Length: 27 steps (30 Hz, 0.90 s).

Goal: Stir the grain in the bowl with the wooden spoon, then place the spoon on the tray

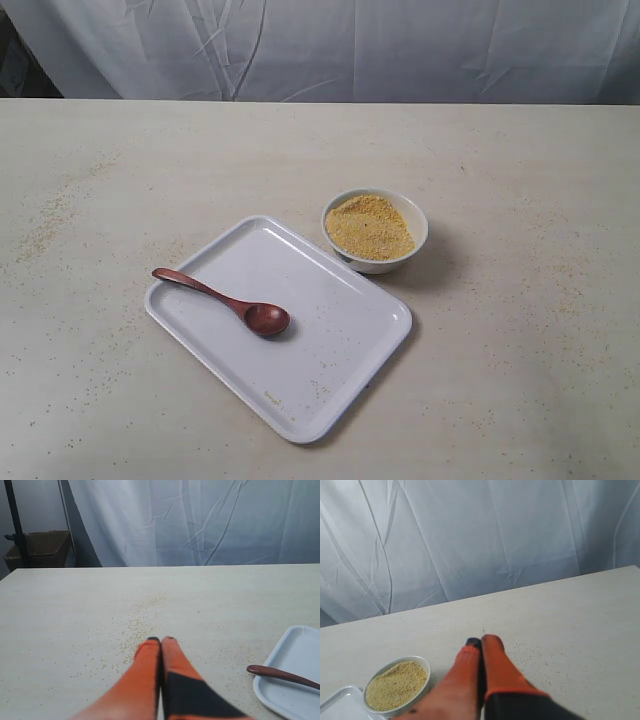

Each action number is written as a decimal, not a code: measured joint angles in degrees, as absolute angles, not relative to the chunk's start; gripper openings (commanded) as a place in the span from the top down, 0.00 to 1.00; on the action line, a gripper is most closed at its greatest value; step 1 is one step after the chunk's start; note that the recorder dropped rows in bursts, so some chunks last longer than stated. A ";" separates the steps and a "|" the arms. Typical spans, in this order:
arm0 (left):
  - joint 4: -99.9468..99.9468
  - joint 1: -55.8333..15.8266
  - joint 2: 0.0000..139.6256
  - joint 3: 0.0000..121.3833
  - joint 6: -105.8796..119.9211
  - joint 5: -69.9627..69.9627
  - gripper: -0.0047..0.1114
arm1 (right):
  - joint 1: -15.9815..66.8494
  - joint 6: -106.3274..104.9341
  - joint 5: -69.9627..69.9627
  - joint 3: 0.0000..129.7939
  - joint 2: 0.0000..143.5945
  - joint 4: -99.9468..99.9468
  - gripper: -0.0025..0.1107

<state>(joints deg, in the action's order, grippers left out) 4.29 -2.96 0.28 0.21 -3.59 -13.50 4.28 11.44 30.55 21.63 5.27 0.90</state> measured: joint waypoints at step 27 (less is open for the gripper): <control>4.29 -2.96 0.28 0.21 -3.59 -13.50 0.96 | -2.50 11.44 29.61 10.72 0.36 0.78 0.99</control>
<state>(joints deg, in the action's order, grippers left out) 4.29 -2.96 0.28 0.21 -3.59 -13.50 -2.50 11.44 29.61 10.72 0.36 0.78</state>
